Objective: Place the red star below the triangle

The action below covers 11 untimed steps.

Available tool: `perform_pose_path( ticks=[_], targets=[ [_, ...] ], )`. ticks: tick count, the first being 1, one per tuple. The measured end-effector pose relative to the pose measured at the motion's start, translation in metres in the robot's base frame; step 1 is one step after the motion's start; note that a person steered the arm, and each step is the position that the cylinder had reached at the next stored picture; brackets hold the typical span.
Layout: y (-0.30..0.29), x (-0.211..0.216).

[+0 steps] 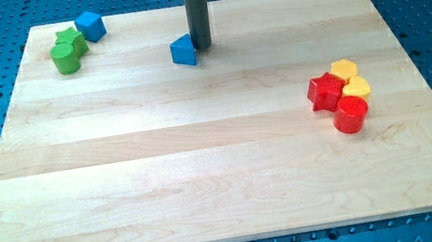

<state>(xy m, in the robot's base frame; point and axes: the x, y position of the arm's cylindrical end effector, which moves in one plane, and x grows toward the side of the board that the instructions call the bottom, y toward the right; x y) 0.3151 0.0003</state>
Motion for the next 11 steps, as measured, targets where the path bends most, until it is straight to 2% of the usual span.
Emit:
perform_pose_path(
  ticks=[1,2,3,4,5,6,7,8,10,11],
  targets=[
    [-0.017,0.054],
    [-0.021,-0.012],
    [0.009,-0.027],
    [0.067,-0.011],
    [0.198,-0.004],
    [0.254,0.107],
    [0.185,0.152],
    [0.125,0.126],
    [0.055,0.168],
    [0.025,0.097]
  ],
)
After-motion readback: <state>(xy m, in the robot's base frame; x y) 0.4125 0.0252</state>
